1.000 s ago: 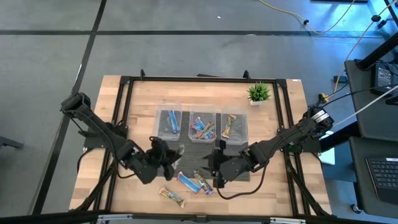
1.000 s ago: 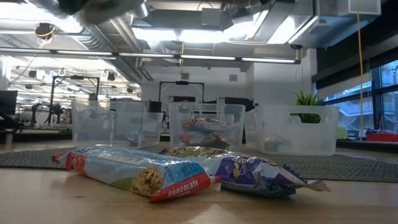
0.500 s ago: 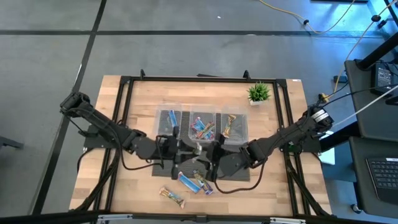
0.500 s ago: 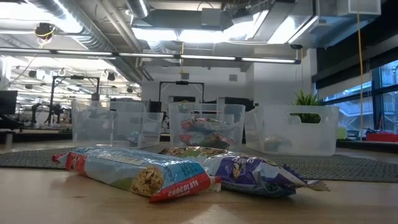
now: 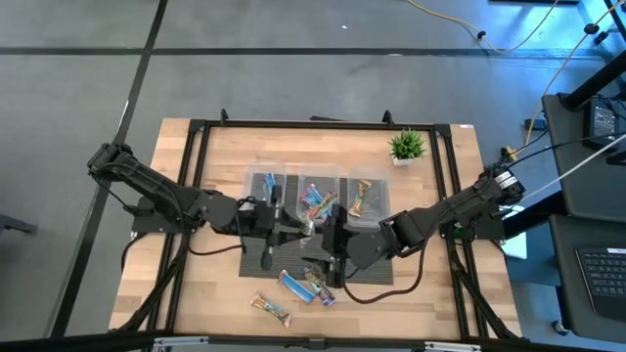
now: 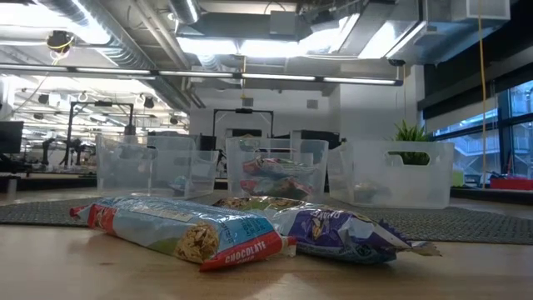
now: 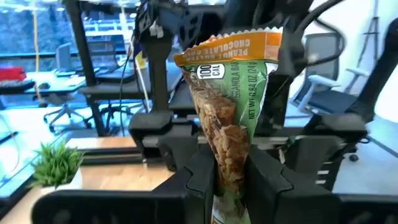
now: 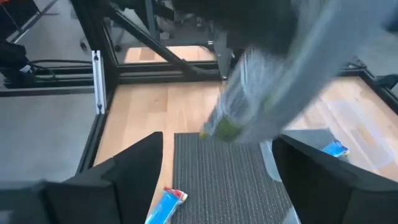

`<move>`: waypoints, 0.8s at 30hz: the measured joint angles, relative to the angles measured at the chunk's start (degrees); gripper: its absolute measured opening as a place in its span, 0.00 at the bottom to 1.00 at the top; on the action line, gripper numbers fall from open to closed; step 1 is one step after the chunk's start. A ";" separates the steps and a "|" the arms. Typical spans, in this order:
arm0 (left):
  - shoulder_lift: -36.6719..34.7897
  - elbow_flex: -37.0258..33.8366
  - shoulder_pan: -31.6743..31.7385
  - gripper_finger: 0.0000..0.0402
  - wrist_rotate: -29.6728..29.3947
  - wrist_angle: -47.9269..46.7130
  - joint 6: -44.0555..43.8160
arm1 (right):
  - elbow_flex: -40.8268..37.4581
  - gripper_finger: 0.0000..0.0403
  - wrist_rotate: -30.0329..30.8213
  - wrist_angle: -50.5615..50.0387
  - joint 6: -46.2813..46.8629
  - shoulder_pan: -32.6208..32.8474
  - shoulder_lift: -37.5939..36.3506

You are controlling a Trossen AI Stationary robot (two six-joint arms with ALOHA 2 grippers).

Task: Pick and place Granola Bars by type
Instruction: Put the yellow granola bar into the right transparent bin

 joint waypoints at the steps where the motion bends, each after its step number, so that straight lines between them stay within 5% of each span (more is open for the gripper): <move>1: -0.29 0.00 -0.04 0.15 0.08 0.01 0.51 | -0.02 0.75 0.52 0.73 -0.12 -0.11 0.06; 14: -0.52 0.00 -0.31 0.15 1.16 -0.44 2.26 | -0.04 0.73 1.53 9.38 3.11 -1.75 0.07; 24: -0.52 0.00 -0.33 0.15 1.02 -0.51 8.66 | -0.04 0.37 1.33 9.32 4.55 -1.81 0.07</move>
